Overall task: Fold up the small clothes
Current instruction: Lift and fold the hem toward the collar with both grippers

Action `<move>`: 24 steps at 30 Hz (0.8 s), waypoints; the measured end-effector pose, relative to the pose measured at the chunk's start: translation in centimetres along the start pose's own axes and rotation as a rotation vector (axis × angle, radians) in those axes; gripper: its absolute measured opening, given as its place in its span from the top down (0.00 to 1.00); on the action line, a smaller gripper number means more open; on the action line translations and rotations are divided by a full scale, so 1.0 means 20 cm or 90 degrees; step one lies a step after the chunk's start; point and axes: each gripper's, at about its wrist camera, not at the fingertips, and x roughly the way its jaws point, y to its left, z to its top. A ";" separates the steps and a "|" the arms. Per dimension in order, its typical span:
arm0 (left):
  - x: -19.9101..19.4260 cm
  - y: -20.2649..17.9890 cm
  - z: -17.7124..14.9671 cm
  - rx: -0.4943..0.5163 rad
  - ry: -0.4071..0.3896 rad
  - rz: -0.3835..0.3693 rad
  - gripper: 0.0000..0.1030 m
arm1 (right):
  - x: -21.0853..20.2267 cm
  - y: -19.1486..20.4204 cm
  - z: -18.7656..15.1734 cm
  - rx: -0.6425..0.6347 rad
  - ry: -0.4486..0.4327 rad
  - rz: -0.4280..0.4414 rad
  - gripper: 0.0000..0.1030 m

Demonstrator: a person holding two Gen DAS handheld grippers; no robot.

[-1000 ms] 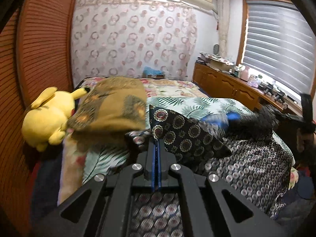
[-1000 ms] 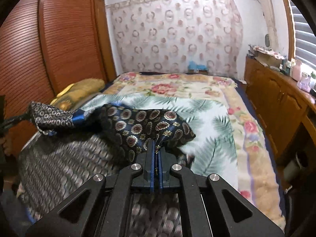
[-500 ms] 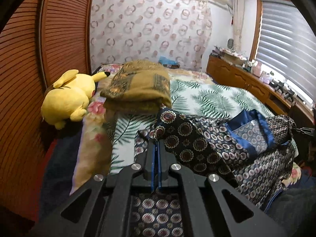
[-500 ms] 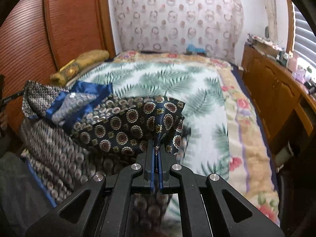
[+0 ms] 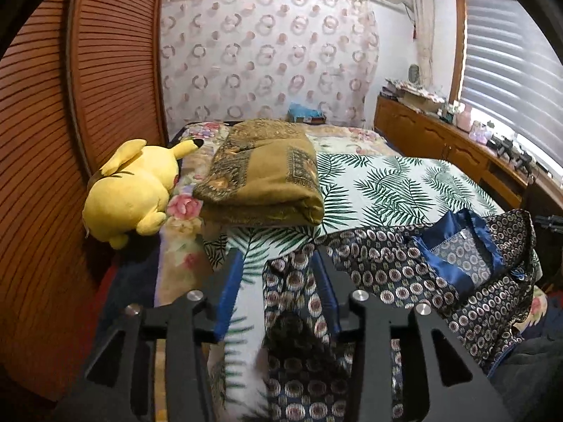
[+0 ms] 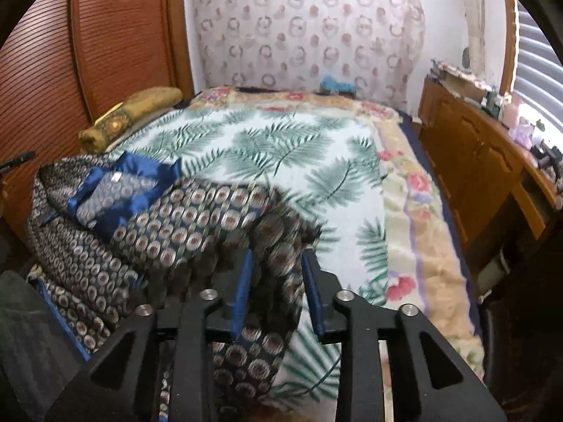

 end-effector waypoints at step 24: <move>0.55 -0.03 0.07 0.053 0.181 -0.023 0.52 | 0.37 -0.13 0.20 0.031 0.012 -0.013 0.49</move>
